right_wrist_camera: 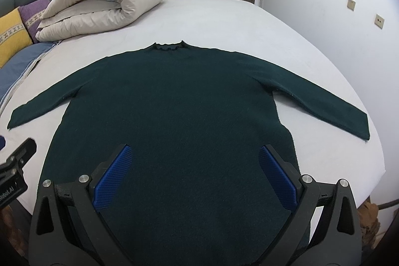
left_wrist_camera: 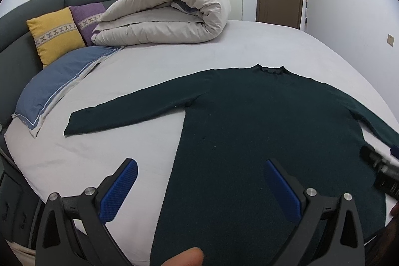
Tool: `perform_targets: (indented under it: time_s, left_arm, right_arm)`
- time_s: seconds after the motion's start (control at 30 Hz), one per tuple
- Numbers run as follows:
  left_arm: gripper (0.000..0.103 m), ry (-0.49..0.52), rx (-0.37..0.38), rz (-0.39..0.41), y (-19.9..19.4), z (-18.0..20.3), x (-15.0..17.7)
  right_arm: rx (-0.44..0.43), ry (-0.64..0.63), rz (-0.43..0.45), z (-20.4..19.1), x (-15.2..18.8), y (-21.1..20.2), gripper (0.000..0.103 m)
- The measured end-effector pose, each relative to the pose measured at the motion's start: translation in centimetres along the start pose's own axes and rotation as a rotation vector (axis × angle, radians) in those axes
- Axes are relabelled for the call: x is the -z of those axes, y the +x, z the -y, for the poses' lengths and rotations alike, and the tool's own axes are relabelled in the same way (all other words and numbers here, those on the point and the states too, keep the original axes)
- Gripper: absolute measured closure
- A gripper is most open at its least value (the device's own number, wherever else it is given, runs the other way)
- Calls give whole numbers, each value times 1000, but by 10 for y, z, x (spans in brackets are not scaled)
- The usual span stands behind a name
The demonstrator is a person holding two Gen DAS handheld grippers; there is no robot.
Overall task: Fold small clothes
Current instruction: 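Grasp the sweater sleeve cuff with the right gripper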
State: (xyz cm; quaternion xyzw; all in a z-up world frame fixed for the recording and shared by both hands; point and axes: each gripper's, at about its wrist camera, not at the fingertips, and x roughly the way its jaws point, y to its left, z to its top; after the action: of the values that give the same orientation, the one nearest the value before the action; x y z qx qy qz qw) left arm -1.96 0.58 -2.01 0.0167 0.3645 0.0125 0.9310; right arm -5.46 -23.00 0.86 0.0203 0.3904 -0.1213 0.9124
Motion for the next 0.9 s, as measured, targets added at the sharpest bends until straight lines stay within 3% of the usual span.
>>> perform_targets:
  time_s: [0.1,0.27,0.37,0.47,0.53,0.7,0.83,0.9]
  left_arm:
    - [0,1,9,-12,4,0,1]
    - [0,-34,45,-84,21,-10,-9]
    - [0,-90,95,-124,32,-14,-14]
    - [0,-117,122,-151,40,-13,-18]
    - [0,-128,142,-149,44,-11,-21]
    - [0,-140,198,-79,47,2,-27]
    - [0,-95,196,-151,57,16,-32]
    - [0,-106,188,-171,62,17,-34]
  right_arm:
    - [-22,78,21,41,-8,4,0]
    - [47,306,74,170,-14,11,0]
    - [111,534,96,274,2,18,1]
    - [200,731,91,365,29,27,9]
    - [215,850,83,412,50,33,15]
    - [126,982,57,470,75,63,24]
    - [84,983,111,480,72,77,31]
    - [38,978,97,482,67,88,46]
